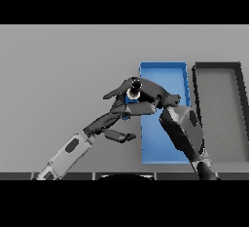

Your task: Pick up the blue pipe and place it into the blue bin.

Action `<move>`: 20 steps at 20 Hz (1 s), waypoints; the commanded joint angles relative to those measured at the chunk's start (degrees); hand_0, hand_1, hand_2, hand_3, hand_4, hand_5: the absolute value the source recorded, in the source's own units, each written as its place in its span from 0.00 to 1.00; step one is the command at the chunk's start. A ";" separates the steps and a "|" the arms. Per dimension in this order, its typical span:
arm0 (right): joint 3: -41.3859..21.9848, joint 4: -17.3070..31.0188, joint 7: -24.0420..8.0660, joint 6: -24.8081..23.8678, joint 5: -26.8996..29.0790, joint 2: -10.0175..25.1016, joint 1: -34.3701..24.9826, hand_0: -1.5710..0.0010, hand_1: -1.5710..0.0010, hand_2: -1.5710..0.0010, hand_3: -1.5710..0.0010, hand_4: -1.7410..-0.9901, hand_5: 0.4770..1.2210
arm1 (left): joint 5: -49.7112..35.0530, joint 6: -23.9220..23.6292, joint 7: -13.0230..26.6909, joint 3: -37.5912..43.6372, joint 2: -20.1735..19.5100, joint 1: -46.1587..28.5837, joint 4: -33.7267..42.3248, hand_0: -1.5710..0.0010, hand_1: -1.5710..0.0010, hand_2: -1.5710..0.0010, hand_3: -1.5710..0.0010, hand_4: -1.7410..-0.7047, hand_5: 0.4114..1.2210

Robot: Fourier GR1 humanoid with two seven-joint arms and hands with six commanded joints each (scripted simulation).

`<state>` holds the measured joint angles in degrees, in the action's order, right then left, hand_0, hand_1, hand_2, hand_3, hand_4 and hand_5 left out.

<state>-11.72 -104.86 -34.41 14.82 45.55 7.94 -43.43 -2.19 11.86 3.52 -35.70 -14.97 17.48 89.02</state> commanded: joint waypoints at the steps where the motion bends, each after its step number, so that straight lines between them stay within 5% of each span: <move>1: 2.03 0.28 0.77 -1.91 2.47 0.94 -3.19 0.00 0.00 0.00 0.00 0.04 0.89 | 0.51 -0.14 0.29 -0.36 0.16 -0.26 -0.56 1.00 1.00 1.00 1.00 0.80 0.11; 5: 7.23 5.70 3.86 -5.91 1.88 6.54 -13.12 0.00 0.00 0.00 0.00 0.02 0.86 | 0.16 0.40 -1.18 -0.42 -1.05 -1.06 1.36 1.00 1.00 1.00 1.00 0.80 0.11; 9: 11.52 15.91 5.20 -8.63 -3.91 11.39 -16.35 0.00 0.00 0.00 0.00 0.01 0.88 | -0.37 0.61 -0.66 -0.03 -1.37 -1.06 1.74 1.00 1.00 1.00 1.00 0.80 0.10; 13: 13.86 23.25 4.19 -7.58 -8.47 14.34 -11.61 0.00 0.00 0.00 0.00 0.00 0.87 | -1.04 0.59 -0.52 0.73 -1.37 -0.78 1.48 1.00 1.00 1.00 1.00 0.81 0.10; 20: 12.69 22.12 -0.53 -11.59 -13.66 12.60 3.52 0.00 0.00 0.00 0.00 0.00 0.86 | -0.92 0.69 -0.20 0.38 -0.87 -1.08 0.81 1.00 1.00 1.00 1.00 0.82 0.08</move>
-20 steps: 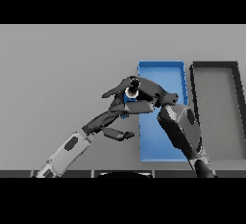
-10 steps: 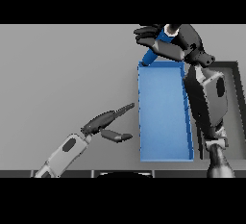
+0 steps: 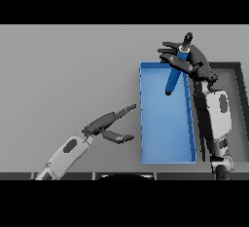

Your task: Pick up the blue pipe and place it into the blue bin.

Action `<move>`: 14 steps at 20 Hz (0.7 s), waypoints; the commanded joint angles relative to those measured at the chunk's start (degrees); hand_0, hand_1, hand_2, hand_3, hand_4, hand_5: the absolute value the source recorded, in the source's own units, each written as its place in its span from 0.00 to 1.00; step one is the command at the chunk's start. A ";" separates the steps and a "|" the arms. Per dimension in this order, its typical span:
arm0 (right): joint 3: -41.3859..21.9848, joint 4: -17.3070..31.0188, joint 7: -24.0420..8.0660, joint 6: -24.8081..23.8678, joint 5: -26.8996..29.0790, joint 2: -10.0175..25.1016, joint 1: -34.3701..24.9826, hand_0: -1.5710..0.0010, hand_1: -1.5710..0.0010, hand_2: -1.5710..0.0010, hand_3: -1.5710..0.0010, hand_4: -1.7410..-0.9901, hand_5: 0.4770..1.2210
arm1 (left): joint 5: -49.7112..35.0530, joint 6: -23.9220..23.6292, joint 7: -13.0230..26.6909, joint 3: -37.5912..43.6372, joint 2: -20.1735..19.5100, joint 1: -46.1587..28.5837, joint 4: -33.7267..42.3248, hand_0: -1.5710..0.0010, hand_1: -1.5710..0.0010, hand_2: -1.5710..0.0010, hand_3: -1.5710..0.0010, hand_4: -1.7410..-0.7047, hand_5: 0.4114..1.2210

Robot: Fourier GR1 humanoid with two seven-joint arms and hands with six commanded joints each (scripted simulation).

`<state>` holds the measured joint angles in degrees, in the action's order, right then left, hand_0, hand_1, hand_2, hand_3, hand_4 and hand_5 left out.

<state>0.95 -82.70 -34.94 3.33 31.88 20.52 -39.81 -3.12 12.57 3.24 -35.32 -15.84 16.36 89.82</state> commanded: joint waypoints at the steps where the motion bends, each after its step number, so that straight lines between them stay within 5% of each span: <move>1: -0.71 0.22 0.00 -0.95 -0.05 0.52 2.08 0.00 0.00 0.00 0.00 0.00 0.86 | -0.35 0.08 -0.57 0.28 -0.49 -0.30 0.65 1.00 1.00 1.00 1.00 0.82 0.07; 4: -6.85 2.18 0.00 -4.08 3.38 4.34 6.82 0.00 0.00 0.00 0.00 0.00 0.87 | 0.28 -0.40 -0.32 0.05 0.02 0.31 0.51 1.00 1.00 1.00 1.00 0.83 0.06; 8: -15.78 3.72 0.00 -6.80 6.60 8.65 11.11 0.00 0.00 0.00 0.00 0.20 0.86 | 0.15 -0.46 -0.12 0.06 0.07 -0.12 0.21 1.00 1.00 1.00 1.00 0.83 0.06; 9: -18.76 5.31 0.00 -7.83 8.65 10.43 10.88 0.00 0.00 0.00 0.15 0.19 0.85 | 0.24 -0.58 -0.09 -0.01 -0.07 -0.36 0.59 1.00 1.00 1.00 1.00 0.83 0.06; 10: -22.80 6.42 0.00 -10.39 11.73 12.47 10.57 0.00 0.07 0.11 0.29 0.26 0.88 | -0.05 -0.42 0.29 0.32 -0.16 0.05 0.32 1.00 1.00 1.00 1.00 0.83 0.05; 12: -30.39 8.76 0.00 -14.01 19.84 16.17 8.04 0.33 0.41 0.43 0.54 0.38 0.92 | 0.19 -0.70 0.35 0.01 -0.15 -0.69 0.69 1.00 1.00 1.00 1.00 0.83 0.05; 14: -35.11 9.64 0.00 -16.37 23.97 17.56 6.30 0.57 0.62 0.64 0.71 0.54 0.91 | 0.11 -0.65 0.36 -0.02 -0.16 -0.57 1.07 1.00 1.00 1.00 1.00 0.82 0.05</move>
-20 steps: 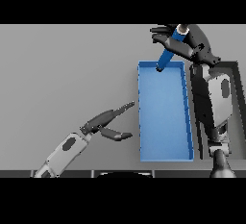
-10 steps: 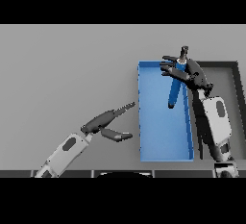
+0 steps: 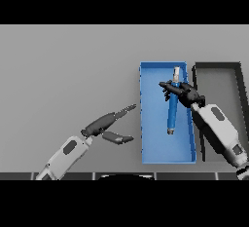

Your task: Pick up the blue pipe and place it into the blue bin.

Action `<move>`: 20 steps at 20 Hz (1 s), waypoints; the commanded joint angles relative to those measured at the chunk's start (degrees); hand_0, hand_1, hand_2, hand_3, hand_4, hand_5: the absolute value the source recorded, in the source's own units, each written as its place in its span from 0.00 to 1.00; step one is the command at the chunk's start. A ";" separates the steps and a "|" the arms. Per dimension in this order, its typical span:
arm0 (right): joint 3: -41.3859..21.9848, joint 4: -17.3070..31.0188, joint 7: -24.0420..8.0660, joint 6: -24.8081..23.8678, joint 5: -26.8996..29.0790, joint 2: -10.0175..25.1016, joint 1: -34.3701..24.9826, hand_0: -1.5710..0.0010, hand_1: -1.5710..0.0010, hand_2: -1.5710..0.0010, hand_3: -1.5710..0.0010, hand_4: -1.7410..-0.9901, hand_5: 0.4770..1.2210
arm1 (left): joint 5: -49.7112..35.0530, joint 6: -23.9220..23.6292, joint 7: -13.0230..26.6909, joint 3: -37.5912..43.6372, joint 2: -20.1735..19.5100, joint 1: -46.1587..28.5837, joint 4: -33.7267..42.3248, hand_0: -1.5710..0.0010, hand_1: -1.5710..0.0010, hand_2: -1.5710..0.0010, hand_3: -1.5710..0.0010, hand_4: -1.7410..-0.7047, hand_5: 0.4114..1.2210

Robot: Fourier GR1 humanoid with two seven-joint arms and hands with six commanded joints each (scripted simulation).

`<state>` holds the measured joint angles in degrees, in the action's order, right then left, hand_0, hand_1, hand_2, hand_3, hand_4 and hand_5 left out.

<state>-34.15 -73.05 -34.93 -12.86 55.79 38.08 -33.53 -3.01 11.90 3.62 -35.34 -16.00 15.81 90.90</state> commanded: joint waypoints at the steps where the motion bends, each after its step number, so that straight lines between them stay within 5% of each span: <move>1: -3.14 0.22 -0.01 1.31 1.39 1.45 -1.14 0.66 0.70 0.71 0.77 0.61 0.89 | -0.24 0.08 0.24 0.13 -0.23 0.01 0.35 1.00 1.00 1.00 1.00 0.82 0.05; 5: -10.58 0.19 0.08 3.13 -1.34 4.50 -4.14 0.86 0.88 0.88 0.90 0.77 0.60 | -0.79 0.65 0.69 0.42 -0.30 0.58 -0.12 1.00 1.00 1.00 1.00 0.82 0.05; 11: -13.57 3.83 2.83 4.12 -7.17 3.76 -4.99 0.96 0.97 0.97 0.97 0.82 0.35 | -0.24 0.34 0.41 -0.09 0.58 0.36 -0.91 1.00 1.00 1.00 1.00 0.80 0.06; 20: -13.32 3.11 4.16 4.93 -7.12 4.42 -4.67 0.99 0.99 0.99 1.00 0.82 0.26 | -0.58 -0.11 0.78 -0.27 1.30 0.28 -0.05 1.00 1.00 1.00 1.00 0.79 0.07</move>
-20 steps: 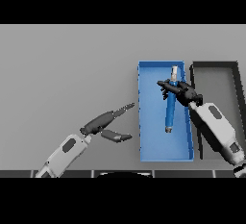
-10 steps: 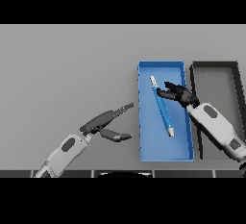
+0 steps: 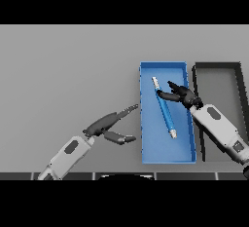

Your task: Pick up the blue pipe and place it into the blue bin.

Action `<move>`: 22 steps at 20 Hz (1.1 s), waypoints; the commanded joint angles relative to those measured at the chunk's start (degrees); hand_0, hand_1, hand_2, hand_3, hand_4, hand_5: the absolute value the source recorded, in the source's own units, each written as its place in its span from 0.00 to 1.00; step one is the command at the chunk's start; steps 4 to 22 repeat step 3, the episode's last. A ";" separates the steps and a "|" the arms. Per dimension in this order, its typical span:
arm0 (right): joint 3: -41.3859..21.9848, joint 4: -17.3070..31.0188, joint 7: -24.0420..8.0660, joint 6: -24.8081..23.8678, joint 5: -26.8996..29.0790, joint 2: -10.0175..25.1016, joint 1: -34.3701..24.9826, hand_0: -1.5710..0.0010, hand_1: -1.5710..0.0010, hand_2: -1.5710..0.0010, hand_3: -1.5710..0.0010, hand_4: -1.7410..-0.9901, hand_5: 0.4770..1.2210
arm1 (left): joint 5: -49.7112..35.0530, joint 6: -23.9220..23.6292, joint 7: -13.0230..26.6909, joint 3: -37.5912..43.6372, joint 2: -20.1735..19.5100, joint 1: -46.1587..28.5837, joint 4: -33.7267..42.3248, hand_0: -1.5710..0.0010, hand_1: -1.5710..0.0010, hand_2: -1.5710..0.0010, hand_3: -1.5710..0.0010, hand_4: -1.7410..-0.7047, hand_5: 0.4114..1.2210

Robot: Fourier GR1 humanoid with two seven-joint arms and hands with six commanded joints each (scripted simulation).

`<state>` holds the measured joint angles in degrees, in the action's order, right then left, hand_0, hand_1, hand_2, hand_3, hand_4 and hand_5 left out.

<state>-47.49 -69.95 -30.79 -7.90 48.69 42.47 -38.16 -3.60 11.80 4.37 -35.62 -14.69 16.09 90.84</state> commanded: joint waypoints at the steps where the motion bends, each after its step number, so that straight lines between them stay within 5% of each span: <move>1: 0.11 0.38 -0.29 -0.36 0.01 -0.33 -0.33 0.99 0.99 0.99 1.00 0.82 0.26 | -0.13 -0.15 1.14 0.18 0.03 0.36 0.09 1.00 1.00 1.00 1.00 0.79 0.07; 22: 0.58 1.37 1.01 0.80 0.44 -0.47 -0.17 0.99 0.99 0.99 1.00 0.82 0.27 | -0.23 0.10 1.13 0.28 0.30 0.76 -0.78 1.00 1.00 1.00 1.00 0.79 0.07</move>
